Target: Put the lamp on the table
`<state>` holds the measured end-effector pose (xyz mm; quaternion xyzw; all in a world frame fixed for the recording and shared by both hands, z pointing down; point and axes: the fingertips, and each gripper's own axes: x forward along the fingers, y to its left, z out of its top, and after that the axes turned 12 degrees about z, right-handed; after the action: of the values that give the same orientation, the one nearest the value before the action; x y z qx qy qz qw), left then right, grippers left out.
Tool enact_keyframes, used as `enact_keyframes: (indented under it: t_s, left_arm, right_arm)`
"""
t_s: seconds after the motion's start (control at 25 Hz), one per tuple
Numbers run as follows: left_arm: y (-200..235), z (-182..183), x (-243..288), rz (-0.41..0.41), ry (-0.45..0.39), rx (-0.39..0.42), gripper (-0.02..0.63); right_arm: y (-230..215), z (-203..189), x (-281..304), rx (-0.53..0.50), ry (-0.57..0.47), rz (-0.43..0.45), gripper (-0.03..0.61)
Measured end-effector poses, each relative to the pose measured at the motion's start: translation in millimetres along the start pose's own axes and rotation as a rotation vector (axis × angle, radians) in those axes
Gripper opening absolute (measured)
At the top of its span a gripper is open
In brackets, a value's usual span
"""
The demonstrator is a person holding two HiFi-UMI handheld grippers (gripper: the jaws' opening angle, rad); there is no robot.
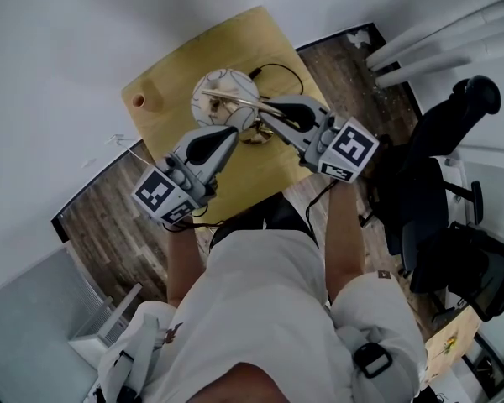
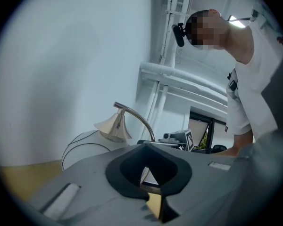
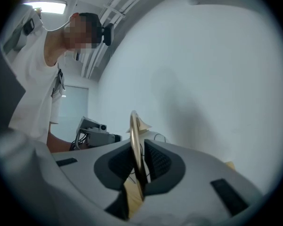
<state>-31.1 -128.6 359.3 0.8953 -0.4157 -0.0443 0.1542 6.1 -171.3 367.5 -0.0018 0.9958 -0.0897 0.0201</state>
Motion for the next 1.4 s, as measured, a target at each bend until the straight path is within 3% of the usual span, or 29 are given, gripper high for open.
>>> enact_keyframes:
  t_s: [0.48,0.56,1.4]
  left_arm:
    - [-10,-2,-8,0.037,0.003,-0.004,-0.003]
    - [-11,-2,-8,0.04,0.001,-0.007,-0.003]
    - [-23,2,-12,0.048,0.003,0.003,-0.003]
  right_arm:
    - [18,-1,-6,-0.005,-0.001,-0.001,0.075]
    - [20,0,-6,-0.006,0.0,0.007,0.117]
    - [30,15,-36,-0.044,-0.002,-0.038,0.117]
